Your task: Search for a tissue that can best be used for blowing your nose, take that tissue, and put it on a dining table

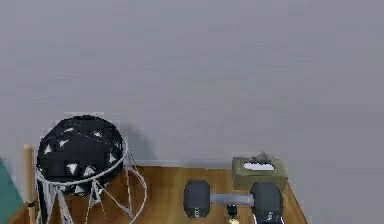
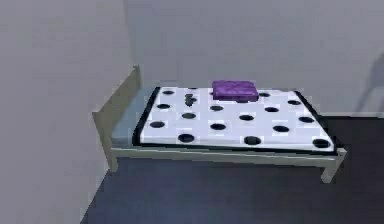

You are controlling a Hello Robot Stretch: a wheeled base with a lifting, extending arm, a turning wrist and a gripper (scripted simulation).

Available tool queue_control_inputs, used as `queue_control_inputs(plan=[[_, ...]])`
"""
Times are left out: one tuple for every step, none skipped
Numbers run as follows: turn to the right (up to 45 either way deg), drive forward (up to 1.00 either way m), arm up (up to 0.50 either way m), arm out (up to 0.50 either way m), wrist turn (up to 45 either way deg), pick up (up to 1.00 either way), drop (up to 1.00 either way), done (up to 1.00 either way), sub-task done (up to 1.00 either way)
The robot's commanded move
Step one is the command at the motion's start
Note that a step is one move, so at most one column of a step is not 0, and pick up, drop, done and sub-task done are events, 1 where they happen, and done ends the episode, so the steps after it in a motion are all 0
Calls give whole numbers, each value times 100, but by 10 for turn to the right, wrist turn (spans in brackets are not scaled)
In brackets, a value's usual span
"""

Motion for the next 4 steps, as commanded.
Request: queue_control_inputs(plan=[[-450, 0, 0, 0, 0, 0, 0, 0, 0], [-210, 0, 0, 0, 0, 0, 0, 0, 0], [0, 0, 50, 0, 0, 0, 0, 0, 0], [0, 0, 38, 0, 0, 0, 0, 0, 0]])
